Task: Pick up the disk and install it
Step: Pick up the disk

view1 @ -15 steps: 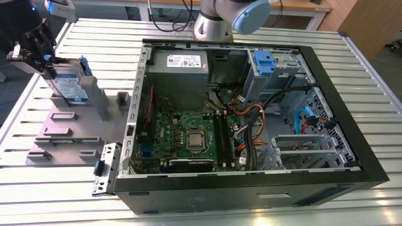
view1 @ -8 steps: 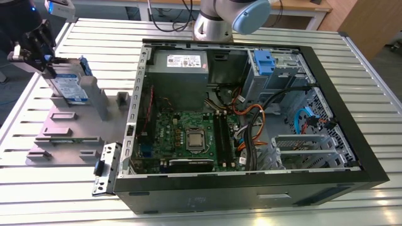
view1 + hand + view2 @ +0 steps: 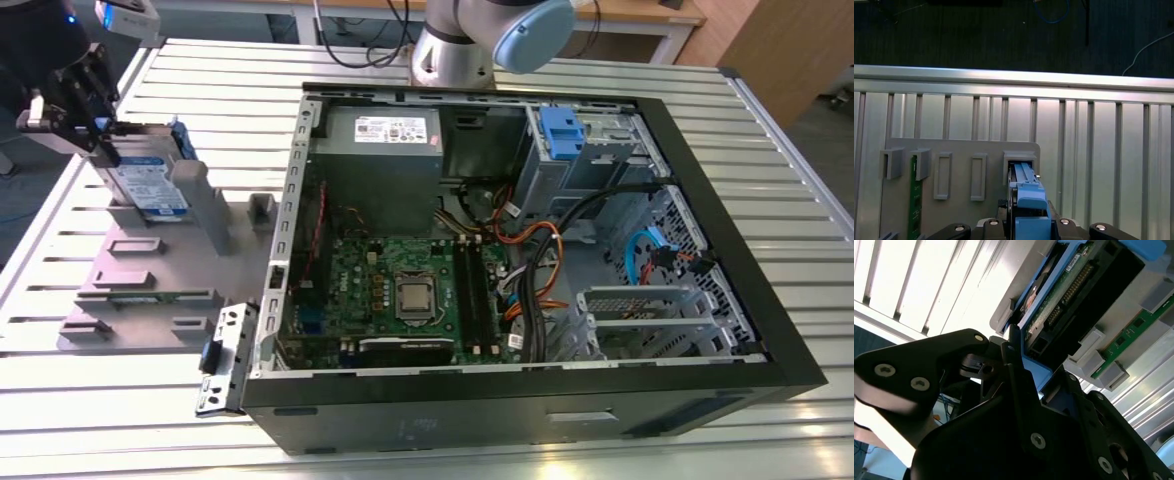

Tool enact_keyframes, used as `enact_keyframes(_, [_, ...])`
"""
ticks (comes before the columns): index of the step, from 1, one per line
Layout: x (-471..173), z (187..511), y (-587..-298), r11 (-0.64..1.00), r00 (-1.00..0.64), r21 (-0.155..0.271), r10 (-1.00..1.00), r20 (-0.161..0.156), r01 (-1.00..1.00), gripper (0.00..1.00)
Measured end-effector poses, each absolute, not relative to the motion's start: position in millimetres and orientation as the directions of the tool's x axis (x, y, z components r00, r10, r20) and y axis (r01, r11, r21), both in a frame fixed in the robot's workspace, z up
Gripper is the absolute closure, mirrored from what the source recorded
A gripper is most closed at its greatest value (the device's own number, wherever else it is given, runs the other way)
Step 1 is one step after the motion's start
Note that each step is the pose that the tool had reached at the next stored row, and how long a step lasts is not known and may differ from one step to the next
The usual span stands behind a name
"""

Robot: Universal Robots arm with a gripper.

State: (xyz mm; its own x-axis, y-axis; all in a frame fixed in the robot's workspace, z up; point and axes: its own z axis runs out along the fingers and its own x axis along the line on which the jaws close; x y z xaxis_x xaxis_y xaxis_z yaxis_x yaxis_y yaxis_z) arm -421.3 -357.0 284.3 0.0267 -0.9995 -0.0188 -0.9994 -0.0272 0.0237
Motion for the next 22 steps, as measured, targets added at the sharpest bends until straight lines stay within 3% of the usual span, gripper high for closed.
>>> enact_keyframes(22, [-421.3, 291.9, -357.0, -0.027, 0.027, 0.024, -0.999, -0.017, -0.999, 0.63])
